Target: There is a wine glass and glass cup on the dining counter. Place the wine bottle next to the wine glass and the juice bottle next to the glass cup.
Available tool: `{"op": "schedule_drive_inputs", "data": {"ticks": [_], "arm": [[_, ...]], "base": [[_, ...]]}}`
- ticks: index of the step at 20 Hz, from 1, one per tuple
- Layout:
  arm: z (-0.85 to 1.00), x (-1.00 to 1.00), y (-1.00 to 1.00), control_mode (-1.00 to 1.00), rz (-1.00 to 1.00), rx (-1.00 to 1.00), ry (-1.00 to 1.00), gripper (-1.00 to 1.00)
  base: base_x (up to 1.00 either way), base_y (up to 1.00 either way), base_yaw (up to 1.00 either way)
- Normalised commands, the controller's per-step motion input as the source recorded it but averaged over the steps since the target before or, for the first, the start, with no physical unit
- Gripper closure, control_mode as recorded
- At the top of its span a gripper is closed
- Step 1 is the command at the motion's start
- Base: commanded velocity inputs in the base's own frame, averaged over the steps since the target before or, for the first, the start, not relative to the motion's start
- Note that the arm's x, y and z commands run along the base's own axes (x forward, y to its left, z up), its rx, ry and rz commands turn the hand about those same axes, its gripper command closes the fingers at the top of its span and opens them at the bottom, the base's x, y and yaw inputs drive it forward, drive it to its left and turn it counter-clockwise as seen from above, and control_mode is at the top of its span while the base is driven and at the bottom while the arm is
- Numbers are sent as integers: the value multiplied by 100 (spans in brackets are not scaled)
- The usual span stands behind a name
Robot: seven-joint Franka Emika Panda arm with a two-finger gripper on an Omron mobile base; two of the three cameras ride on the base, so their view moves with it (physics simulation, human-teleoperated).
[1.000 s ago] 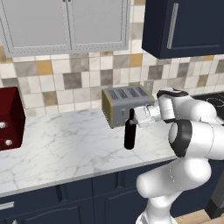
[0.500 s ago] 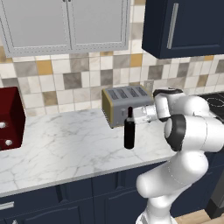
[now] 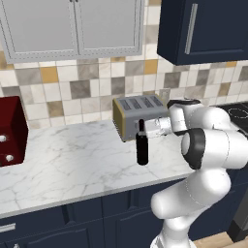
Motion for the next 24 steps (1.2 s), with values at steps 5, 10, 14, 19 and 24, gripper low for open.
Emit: {"op": "schedule_drive_inputs", "data": {"ticks": [5,10,14,19,24], "arm": [[-18,-13,8,-100,0,0,0,100],[-10,-6,-5,-100,0,0,0,100],[-1,-8,-9,-100,0,0,0,100],[11,-8,-4,-100,3,0,-6,100],[32,-12,-3,-100,3,4,-5,100]], "base": [[0,0,0],[0,0,0],[0,0,0],[0,0,0],[0,0,0]]}}
